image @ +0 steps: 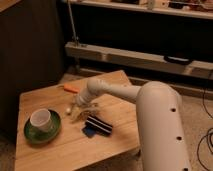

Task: Stand the bottle upright

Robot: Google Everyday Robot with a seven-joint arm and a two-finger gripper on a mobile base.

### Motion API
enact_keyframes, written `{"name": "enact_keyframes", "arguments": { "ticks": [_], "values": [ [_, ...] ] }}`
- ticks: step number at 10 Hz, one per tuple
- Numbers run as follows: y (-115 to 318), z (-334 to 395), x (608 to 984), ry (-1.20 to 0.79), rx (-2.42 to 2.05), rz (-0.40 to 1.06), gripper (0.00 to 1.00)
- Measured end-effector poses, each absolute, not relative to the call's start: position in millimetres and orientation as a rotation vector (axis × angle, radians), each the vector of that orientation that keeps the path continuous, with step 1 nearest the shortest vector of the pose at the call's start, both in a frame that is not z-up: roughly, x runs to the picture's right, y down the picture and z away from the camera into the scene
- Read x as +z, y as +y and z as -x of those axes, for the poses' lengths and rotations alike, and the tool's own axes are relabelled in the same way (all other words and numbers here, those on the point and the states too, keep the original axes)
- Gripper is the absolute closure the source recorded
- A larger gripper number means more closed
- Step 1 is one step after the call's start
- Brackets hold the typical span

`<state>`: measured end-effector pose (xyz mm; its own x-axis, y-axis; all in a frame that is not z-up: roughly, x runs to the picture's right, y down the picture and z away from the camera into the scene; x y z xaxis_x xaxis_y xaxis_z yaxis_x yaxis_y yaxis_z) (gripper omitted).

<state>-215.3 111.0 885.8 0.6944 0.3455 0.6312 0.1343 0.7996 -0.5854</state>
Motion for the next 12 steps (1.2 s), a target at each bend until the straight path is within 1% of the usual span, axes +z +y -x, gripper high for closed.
{"name": "enact_keyframes", "arguments": {
  "ticks": [4, 10, 11, 12],
  "values": [
    [119.6, 227.2, 877.0, -0.773, 0.108, 0.672, 0.2],
    [123.7, 233.1, 878.9, -0.731, 0.112, 0.671, 0.2],
    [123.3, 232.7, 879.7, -0.725, 0.113, 0.668, 0.21],
    [124.0, 232.9, 881.0, -0.716, 0.112, 0.666, 0.25]
  ]
}}
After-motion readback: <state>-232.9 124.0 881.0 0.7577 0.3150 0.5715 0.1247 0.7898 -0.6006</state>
